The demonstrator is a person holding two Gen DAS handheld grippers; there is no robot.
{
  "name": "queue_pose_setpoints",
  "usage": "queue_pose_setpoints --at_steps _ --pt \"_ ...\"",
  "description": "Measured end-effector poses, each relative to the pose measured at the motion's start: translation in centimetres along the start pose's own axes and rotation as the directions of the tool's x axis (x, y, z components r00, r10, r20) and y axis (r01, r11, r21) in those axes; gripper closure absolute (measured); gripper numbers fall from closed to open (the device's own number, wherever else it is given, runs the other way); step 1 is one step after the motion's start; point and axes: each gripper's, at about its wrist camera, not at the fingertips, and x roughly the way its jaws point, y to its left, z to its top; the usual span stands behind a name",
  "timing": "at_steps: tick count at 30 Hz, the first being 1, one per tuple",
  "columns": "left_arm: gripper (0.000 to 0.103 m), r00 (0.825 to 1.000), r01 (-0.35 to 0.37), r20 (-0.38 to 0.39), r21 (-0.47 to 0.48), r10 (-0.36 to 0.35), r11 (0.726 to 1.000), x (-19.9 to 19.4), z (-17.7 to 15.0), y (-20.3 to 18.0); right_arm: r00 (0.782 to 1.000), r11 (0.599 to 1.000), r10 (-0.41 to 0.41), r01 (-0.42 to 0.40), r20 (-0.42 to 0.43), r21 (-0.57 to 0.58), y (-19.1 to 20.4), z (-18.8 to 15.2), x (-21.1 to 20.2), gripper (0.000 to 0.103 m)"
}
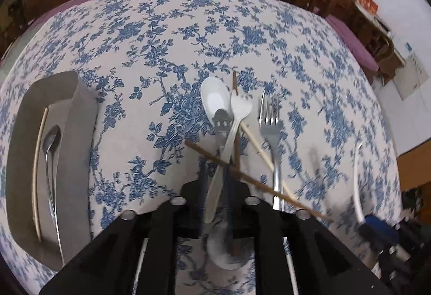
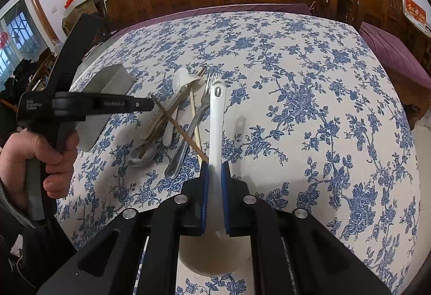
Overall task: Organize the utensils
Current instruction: 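Grasp a metal spoon handle from the pile with the left tool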
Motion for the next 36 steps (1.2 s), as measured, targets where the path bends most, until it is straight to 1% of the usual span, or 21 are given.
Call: queue_pose_setpoints --at_steps 2,4,5,8,12,17,20,21,23,27,31,36 --pt "0.080 1.000 0.022 0.015 -0.020 -0.022 1.000 -0.3 0.0 0.5 1.000 1.000 -0.001 0.001 0.000 0.001 0.0 0.0 0.0 0.092" --pt "0.070 0.999 0.036 0.021 -0.046 -0.035 0.998 -0.4 0.3 0.8 1.000 1.000 -0.002 0.002 0.000 0.000 -0.1 0.0 0.0 0.092" --pt "0.069 0.999 0.041 0.019 -0.055 -0.040 0.998 -0.2 0.5 0.8 1.000 1.000 -0.003 0.003 0.001 0.001 -0.1 0.0 -0.1 0.092" --pt "0.069 0.999 0.038 0.012 -0.081 -0.037 0.996 0.3 1.1 0.8 1.000 1.000 -0.003 0.003 0.000 0.002 -0.1 0.0 0.0 0.092" --pt "0.069 0.999 0.040 -0.021 -0.137 -0.043 0.990 1.8 1.9 1.4 1.000 1.000 -0.005 0.005 -0.001 0.004 -0.2 -0.1 0.0 0.092" --pt "0.069 0.997 0.046 -0.051 -0.214 -0.058 0.976 3.3 2.5 2.3 1.000 1.000 -0.007 0.007 0.000 0.009 -0.3 -0.1 0.0 0.092" --pt "0.076 0.997 0.058 -0.041 -0.217 -0.068 0.974 3.4 2.5 2.3 1.000 1.000 -0.007 0.007 -0.001 0.012 -0.4 -0.1 0.0 0.092" --pt "0.083 0.997 0.064 -0.037 -0.216 -0.074 0.974 3.4 2.6 2.2 1.000 1.000 -0.008 0.008 -0.002 0.012 -0.5 -0.1 0.0 0.092" --pt "0.084 0.995 0.080 -0.035 -0.218 -0.090 0.973 3.4 2.7 2.1 1.000 1.000 -0.010 0.010 -0.004 0.013 -0.4 -0.1 0.1 0.092" --pt "0.097 0.994 0.092 -0.036 -0.214 -0.102 0.972 3.0 2.6 1.9 1.000 1.000 -0.011 0.011 -0.005 0.011 -0.3 -0.1 0.1 0.092" --pt "0.099 0.996 0.081 -0.026 -0.194 -0.088 0.978 2.2 2.7 1.9 1.000 1.000 -0.010 0.010 -0.001 0.004 0.0 -0.1 0.0 0.092" --pt "0.099 0.996 0.087 0.002 -0.159 -0.088 0.983 0.1 2.8 1.9 1.000 1.000 -0.004 0.004 0.007 -0.003 0.3 0.1 -0.3 0.092"
